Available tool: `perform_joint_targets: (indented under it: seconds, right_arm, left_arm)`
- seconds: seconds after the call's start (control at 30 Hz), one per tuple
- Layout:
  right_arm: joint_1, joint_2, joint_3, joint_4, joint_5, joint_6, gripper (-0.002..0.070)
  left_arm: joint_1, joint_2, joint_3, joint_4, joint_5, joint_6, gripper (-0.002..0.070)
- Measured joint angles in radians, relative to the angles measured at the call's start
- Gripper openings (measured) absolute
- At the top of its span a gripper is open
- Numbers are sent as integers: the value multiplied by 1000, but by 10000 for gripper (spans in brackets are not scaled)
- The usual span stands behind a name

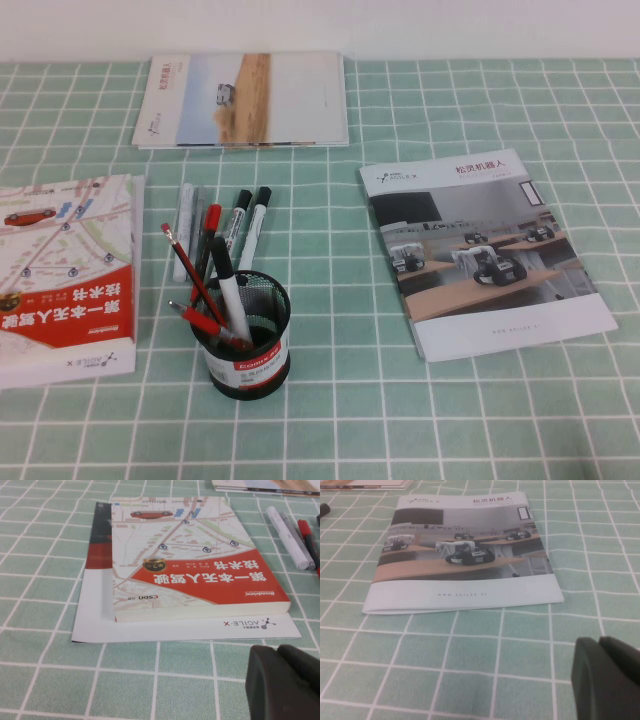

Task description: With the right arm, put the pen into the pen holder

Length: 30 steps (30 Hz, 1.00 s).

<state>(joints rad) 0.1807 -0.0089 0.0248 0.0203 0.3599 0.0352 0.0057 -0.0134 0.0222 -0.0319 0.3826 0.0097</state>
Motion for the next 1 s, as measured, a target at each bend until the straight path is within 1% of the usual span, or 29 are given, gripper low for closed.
perform_joint_targets:
  seconds: [0.77,1.0]
  right_arm:
    - [0,0,0,4,-24,0,-20]
    - [0,0,0,114,-94,0,-20]
  left_arm:
    - [0,0,0,0,0,0,-4]
    - [0,0,0,0,0,0,-4]
